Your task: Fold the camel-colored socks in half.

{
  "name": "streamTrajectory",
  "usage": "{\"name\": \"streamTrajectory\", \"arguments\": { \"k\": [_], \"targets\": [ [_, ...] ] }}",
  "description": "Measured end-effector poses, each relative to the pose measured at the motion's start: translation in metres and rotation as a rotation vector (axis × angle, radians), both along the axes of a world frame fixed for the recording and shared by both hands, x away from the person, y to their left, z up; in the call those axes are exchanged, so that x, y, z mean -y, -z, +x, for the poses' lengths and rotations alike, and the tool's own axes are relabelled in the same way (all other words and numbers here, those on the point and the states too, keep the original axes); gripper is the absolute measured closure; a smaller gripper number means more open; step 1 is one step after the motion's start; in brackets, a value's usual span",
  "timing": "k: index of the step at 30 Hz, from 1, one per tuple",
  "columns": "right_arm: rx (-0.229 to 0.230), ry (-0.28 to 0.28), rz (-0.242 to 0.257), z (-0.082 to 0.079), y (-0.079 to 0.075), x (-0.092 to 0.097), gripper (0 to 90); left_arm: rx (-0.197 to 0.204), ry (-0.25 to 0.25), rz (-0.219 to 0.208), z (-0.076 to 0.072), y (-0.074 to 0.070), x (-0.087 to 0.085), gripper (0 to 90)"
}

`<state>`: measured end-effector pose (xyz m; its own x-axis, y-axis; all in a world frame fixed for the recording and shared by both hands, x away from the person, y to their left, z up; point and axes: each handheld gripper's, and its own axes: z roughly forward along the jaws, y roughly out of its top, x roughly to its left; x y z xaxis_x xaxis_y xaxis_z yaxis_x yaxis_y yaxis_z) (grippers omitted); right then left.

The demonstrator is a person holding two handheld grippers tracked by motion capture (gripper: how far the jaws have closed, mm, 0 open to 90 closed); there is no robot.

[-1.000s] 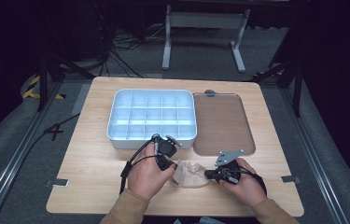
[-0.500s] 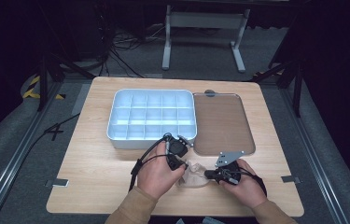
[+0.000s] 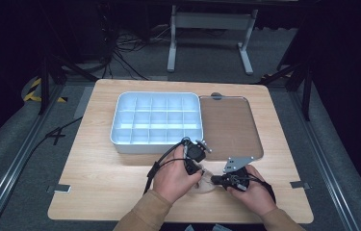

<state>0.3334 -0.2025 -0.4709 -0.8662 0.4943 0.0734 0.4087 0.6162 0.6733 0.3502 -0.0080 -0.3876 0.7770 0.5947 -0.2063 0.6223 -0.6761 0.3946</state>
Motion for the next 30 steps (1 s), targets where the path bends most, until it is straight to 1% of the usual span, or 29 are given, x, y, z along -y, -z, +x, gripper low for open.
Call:
{"name": "streamTrajectory", "arguments": {
  "k": [1, 5, 6, 8, 10, 12, 14, 16, 17, 20, 25, 27, 28, 30],
  "targets": [
    [0.003, -0.001, 0.001, 0.0, 0.0, 0.0, 88.4, -0.009, 0.001, 0.004, 0.0, 0.0, 0.002, 86.1],
    [0.008, -0.001, 0.002, -0.001, 0.001, 0.0, 88.4, -0.018, 0.015, 0.015, 0.003, 0.006, 0.009, 86.1],
    [0.01, 0.0, 0.002, -0.001, 0.001, 0.0, 88.4, -0.014, 0.023, 0.014, 0.004, 0.007, 0.01, 86.1],
    [0.01, -0.001, 0.005, -0.001, 0.001, 0.0, 88.4, -0.022, 0.02, 0.02, 0.005, 0.009, 0.013, 86.1],
    [0.011, -0.001, 0.006, -0.001, 0.001, 0.001, 88.3, -0.02, 0.033, 0.025, 0.007, 0.012, 0.017, 86.1],
    [0.008, -0.001, 0.007, -0.001, 0.001, 0.001, 88.3, -0.028, 0.033, 0.027, 0.007, 0.016, 0.02, 86.1],
    [0.006, -0.002, 0.009, 0.0, 0.001, 0.001, 88.3, -0.033, 0.044, 0.032, 0.009, 0.019, 0.022, 86.1],
    [0.006, -0.001, 0.009, 0.0, 0.001, 0.001, 88.3, -0.04, 0.04, 0.039, 0.009, 0.021, 0.023, 86.1],
    [0.005, -0.001, 0.009, -0.001, 0.001, 0.001, 88.2, -0.037, 0.041, 0.033, 0.01, 0.023, 0.024, 86.1],
    [0.005, 0.001, 0.014, 0.0, 0.001, 0.001, 88.1, -0.041, 0.04, 0.043, 0.011, 0.024, 0.024, 86.1],
    [0.005, -0.001, 0.01, 0.0, 0.0, 0.001, 85.8, -0.048, 0.034, 0.036, 0.01, 0.027, 0.025, 85.4],
    [0.002, 0.009, 0.008, -0.001, -0.001, 0.001, 81.7, -0.044, 0.037, 0.025, 0.011, 0.027, 0.023, 83.7],
    [0.004, 0.014, 0.006, -0.001, -0.002, 0.002, 79.7, -0.044, 0.034, 0.011, 0.011, 0.026, 0.022, 81.2],
    [0.007, 0.022, 0.015, -0.001, -0.005, 0.005, 77.7, -0.041, 0.031, -0.01, 0.01, 0.024, 0.02, 72.9]
  ]
}}
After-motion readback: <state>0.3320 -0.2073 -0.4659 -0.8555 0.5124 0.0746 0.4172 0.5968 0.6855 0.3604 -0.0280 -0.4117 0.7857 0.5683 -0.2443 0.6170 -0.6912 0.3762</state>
